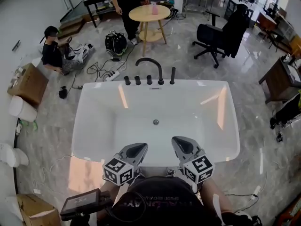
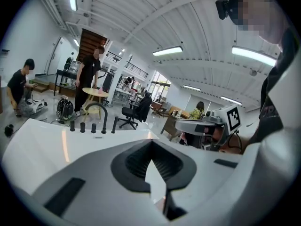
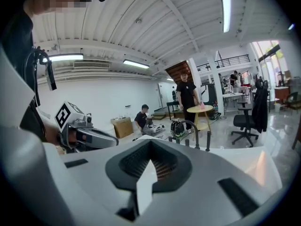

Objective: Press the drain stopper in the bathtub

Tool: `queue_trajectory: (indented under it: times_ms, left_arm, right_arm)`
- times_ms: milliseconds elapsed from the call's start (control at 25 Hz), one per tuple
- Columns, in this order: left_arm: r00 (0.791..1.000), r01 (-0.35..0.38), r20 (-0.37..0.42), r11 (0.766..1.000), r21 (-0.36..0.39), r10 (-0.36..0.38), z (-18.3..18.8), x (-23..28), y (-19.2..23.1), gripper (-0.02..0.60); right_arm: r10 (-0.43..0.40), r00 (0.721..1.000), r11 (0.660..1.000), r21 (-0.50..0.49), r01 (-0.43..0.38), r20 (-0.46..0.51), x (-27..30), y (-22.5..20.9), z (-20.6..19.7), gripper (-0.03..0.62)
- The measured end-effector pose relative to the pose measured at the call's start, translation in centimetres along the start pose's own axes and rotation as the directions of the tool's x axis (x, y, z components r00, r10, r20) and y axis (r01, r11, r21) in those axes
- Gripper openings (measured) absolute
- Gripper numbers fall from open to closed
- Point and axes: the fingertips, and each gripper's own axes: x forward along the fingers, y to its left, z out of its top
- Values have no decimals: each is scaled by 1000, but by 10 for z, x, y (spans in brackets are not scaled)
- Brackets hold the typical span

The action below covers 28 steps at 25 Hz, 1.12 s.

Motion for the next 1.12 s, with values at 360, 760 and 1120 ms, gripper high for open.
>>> queue_trajectory:
  times_ms: [360, 760, 1120]
  left_arm:
    - [997, -73, 17, 996, -48, 74, -14, 9, -34, 3]
    - [996, -89, 24, 995, -43, 90, -14, -23, -29, 3]
    - [1000, -16, 21, 1000, -11, 16, -38, -104, -8, 3]
  right_arm:
    - [90, 995, 996, 29, -89, -47, -32, -5, -22, 15]
    - [98, 995, 994, 61, -96, -29, -18, 18, -11, 15]
    - [-14, 1000, 994, 104, 15, -8, -11, 93, -28, 15]
